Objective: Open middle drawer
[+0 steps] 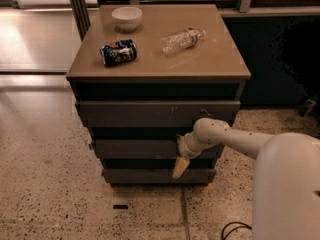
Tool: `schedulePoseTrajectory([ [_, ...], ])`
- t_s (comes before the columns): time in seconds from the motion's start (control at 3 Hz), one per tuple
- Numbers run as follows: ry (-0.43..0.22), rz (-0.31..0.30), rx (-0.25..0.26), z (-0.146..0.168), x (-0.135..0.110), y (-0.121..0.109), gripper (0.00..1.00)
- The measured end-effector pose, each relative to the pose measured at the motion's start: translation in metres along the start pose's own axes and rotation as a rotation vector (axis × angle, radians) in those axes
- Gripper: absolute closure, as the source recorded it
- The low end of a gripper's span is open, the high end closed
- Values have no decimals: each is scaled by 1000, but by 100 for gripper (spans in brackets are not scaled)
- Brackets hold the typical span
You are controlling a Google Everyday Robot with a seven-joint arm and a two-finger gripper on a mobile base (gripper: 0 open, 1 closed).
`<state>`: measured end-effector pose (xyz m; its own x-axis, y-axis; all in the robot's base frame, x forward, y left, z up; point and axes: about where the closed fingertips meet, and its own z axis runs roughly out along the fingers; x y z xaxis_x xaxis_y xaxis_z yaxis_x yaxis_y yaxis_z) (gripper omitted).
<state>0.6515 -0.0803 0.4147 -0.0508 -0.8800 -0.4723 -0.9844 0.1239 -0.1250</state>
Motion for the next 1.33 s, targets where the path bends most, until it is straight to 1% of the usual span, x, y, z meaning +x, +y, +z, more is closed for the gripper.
schedulePoseTrajectory([
  [0.33,66,44,-93,4,10,10,0],
  [0.67,79,83,-161,-14,4,23,0],
  [1.0,86,104,-240,-32,-5,41,0],
  [1.33,86,104,-240,-32,-5,41,0],
])
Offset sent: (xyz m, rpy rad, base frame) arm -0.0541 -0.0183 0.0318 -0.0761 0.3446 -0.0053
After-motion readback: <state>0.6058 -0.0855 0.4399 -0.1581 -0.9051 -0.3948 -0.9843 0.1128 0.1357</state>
